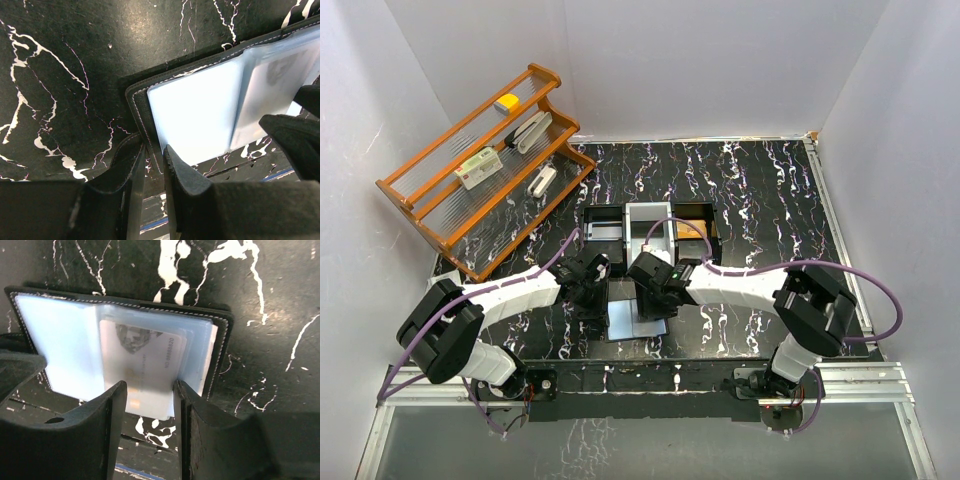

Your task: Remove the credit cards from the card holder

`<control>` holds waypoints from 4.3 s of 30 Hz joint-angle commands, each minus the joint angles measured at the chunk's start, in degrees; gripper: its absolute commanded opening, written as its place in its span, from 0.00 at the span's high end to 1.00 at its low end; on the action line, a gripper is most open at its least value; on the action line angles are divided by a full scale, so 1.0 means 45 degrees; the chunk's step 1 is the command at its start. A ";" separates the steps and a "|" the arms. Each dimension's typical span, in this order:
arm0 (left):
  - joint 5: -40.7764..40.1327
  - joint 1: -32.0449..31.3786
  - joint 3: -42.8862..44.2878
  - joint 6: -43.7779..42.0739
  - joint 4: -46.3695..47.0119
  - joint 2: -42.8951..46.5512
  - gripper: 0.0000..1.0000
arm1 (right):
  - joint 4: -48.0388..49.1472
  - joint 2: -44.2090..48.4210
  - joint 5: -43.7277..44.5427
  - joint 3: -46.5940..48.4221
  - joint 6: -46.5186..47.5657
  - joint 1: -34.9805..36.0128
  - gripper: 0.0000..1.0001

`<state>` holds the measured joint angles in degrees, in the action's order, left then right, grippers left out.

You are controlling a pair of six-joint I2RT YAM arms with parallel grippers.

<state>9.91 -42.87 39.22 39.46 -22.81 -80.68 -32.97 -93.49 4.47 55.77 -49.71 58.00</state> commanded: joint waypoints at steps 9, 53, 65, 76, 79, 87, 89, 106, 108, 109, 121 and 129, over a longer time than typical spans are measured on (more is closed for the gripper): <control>0.0318 -0.0121 -0.0396 0.0186 0.0245 0.0270 0.81 | 0.2588 0.0907 -0.1367 -0.0470 -0.0616 0.0119 0.63; -0.3085 -0.0121 -0.0523 0.2156 -0.1835 0.3502 0.71 | 0.6736 0.1093 -0.4778 -0.1417 -0.1647 -0.0163 0.57; -0.1945 -0.0119 -0.0306 0.1418 -0.0280 0.4038 0.60 | 0.6068 0.2335 -0.2678 -0.2637 -0.2419 -0.0682 0.58; -0.0453 -0.0121 0.0071 0.1054 0.0752 0.3062 0.58 | 0.6413 0.0996 -0.4206 -0.2080 -0.1825 -0.0980 0.60; -0.0425 -0.0111 0.0038 0.1083 0.0717 0.3009 0.59 | 0.6322 0.0634 -0.4413 -0.1773 -0.1585 -0.0984 0.60; -0.0175 -0.0121 -0.0066 0.1037 0.0736 0.2790 0.62 | 0.4926 -0.0052 -0.3703 -0.1174 -0.1253 -0.0977 0.60; -0.0063 -0.0121 -0.0085 0.0992 0.0797 0.2664 0.63 | 0.4310 -0.0073 -0.3175 -0.1099 -0.1159 -0.0974 0.60; 0.0670 -0.0134 0.0255 0.0266 0.0696 0.0788 0.66 | 0.4773 0.0747 -0.2922 -0.1722 -0.1314 -0.1030 0.61; 0.0653 -0.0136 0.0231 0.0263 0.0638 0.0577 0.69 | 0.4981 0.0946 -0.3118 -0.1678 -0.1316 -0.1068 0.61; 0.0647 -0.0140 0.0215 0.0265 0.0662 0.0568 0.70 | 0.4976 0.1003 -0.3139 -0.1630 -0.1299 -0.1054 0.61; 0.0167 -0.0141 -0.0058 0.0258 0.0365 -0.0235 0.74 | 0.3930 0.0329 -0.2578 -0.1908 -0.1532 -0.1167 0.65; 0.0185 -0.0160 -0.0735 0.0351 0.0689 -0.0562 0.76 | 0.4290 0.0321 -0.2750 -0.2154 -0.1569 -0.1161 0.68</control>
<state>11.75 -43.22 38.94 41.15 -18.50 -81.34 -14.85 -91.70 -8.10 47.46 -56.25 53.08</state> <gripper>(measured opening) 0.245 0.332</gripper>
